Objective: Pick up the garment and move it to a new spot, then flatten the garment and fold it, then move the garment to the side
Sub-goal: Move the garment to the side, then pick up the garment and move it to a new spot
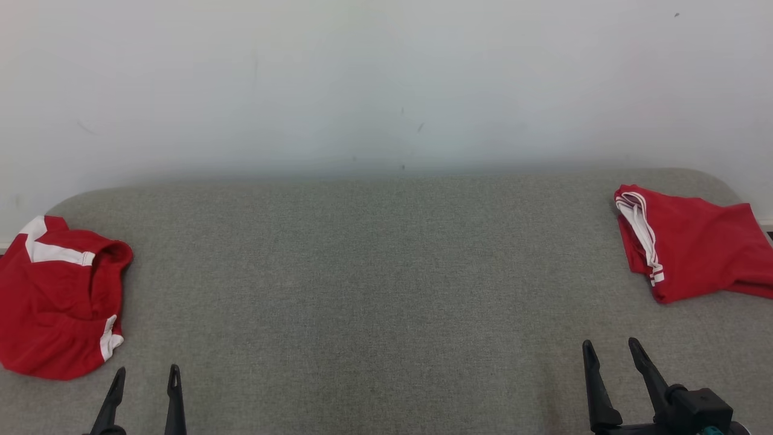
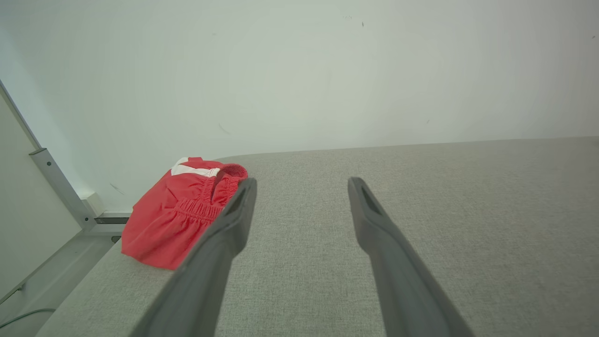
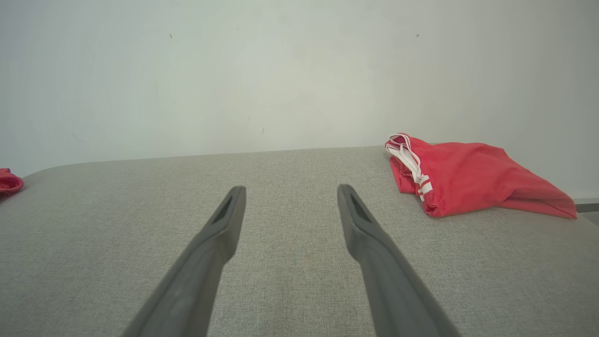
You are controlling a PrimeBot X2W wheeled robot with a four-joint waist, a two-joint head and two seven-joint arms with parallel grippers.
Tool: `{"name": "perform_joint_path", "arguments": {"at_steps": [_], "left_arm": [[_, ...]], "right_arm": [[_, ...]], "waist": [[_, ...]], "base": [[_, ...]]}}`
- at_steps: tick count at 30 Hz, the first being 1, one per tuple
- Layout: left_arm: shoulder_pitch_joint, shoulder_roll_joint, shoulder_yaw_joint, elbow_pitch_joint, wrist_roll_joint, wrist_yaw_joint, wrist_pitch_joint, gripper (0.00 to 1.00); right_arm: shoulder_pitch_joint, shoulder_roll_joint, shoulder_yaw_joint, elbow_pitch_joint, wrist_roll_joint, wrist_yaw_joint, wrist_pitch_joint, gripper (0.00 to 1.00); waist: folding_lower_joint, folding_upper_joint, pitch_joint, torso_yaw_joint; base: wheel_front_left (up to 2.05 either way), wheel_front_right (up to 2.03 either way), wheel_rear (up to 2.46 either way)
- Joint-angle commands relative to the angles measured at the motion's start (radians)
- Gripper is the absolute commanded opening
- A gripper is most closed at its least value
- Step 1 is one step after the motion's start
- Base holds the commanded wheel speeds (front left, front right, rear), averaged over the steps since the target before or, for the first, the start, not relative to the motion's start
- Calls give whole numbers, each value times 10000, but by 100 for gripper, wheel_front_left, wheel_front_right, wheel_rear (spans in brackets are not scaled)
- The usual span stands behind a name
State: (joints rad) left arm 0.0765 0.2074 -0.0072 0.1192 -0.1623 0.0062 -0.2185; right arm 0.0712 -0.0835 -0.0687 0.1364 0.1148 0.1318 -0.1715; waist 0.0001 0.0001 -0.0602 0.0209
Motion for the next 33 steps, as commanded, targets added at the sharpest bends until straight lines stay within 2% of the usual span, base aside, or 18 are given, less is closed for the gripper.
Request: {"name": "perform_joint_path", "arguments": {"at_steps": [1,11,17,22,33], "left_arm": [[44,42,0,-40,-11,15,5,100],[84,98,-1,-73,-143,107,16,100],[117,131,-11,-65,-220,140,-9,100],[98,108,12,-84,-304,211,12,100],[267,308,108,-202,-426,334,158,100]], "right_arm": [[66,-5,3,-52,-26,-26,30,100],[130,46,-48,-94,-79,-26,80,100],[210,84,-116,-54,-62,-26,94,100],[275,103,-182,40,-17,-26,49,100],[424,128,-393,253,65,-26,-38,100]], "waist": [[-1,-1,-3,-10],[-1,-1,-51,-96],[-1,-1,-94,123],[-1,-1,-111,640],[-1,-1,-79,2297]], "base": [[0,0,0],[0,0,0],[0,0,0],[0,0,0],[0,0,0]]}}
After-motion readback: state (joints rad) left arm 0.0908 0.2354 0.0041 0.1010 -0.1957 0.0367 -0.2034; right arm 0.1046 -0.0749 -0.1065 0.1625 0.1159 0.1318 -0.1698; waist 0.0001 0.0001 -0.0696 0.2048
